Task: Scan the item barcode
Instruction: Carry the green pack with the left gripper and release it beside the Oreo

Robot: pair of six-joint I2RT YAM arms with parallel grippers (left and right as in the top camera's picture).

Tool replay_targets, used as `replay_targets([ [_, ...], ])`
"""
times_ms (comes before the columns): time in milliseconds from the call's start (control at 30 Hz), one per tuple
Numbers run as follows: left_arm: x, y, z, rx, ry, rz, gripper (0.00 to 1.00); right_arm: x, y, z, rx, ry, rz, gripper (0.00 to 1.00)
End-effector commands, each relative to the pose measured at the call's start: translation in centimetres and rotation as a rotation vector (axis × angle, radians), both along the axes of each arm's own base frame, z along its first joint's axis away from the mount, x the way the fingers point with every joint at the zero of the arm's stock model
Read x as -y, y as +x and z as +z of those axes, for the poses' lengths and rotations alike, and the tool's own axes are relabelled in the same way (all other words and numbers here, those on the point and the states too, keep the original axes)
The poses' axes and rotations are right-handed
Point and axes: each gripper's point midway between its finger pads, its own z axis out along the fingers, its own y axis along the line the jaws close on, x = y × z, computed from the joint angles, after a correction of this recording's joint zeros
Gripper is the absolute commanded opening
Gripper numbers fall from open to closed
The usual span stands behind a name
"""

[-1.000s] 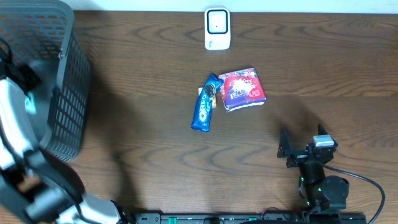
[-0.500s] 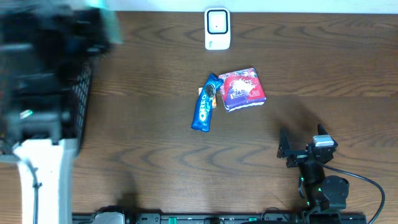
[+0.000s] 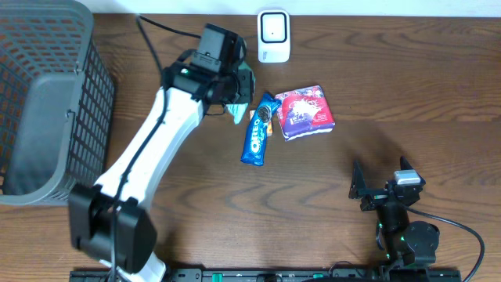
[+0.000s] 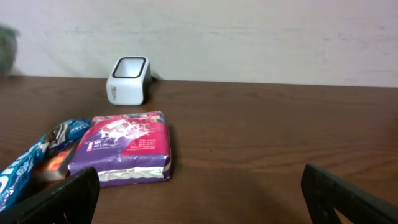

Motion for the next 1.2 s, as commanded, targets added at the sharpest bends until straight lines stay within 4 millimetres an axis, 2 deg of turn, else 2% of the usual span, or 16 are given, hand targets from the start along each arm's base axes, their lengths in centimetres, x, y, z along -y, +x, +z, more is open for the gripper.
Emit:
replay_targets([
  [0, -0.6, 0.2, -3.1, -0.056, 0.081, 0.005, 0.33, -0.1, 0.0, 0.0, -0.002, 0.014, 0.004, 0.99],
  [33, -0.7, 0.1, -3.7, -0.072, 0.087, 0.004, 0.47, -0.1, 0.0, -0.1, -0.002, 0.014, 0.003, 0.99],
  [167, -0.8, -0.1, -4.8, -0.104, 0.101, 0.003, 0.52, -0.1, 0.0, 0.0, -0.002, 0.014, 0.003, 0.99],
  [200, -0.7, -0.1, -4.7, -0.103, 0.1, 0.003, 0.59, -0.1, 0.0, 0.0, -0.002, 0.014, 0.003, 0.99],
  [233, -0.8, 0.0, -4.5, -0.096, 0.098, 0.004, 0.75, -0.1, 0.0, 0.0, -0.002, 0.014, 0.003, 0.99],
  [367, -1.6, 0.3, -2.8, -0.063, 0.089, 0.025, 0.77, -0.1, 0.0, -0.1, -0.002, 0.014, 0.003, 0.99],
  [467, -4.2, 0.5, -1.6, -0.036, 0.137, 0.089, 0.79, -0.1, 0.0, -0.1, -0.002, 0.014, 0.003, 0.99],
  [500, -5.5, 0.4, -1.3, -0.036, 0.167, 0.119, 0.84, -0.1, 0.0, -0.1, -0.002, 0.014, 0.003, 0.99],
  [567, -6.8, -0.3, -1.5, -0.071, 0.189, 0.141, 0.98, -0.1, 0.0, 0.0, -0.002, 0.014, 0.003, 0.99],
  [700, -8.5, -2.5, -2.7, -0.183, 0.231, 0.155, 0.98, -0.1, 0.0, -0.1, -0.002, 0.014, 0.004, 0.99],
  [833, -10.1, -6.2, -3.7, -0.329, 0.314, 0.15, 0.98, -0.1, 0.0, -0.1, -0.002, 0.014, 0.004, 0.99],
  [900, -10.7, -7.4, -3.9, -0.375, 0.343, 0.15, 0.98, -0.1, 0.0, 0.0, -0.002, 0.014, 0.003, 0.99],
  [1167, -12.9, -7.4, -3.9, -0.406, 0.343, 0.207, 0.98, -0.1, 0.0, -0.1, -0.002, 0.014, 0.004, 0.99],
])
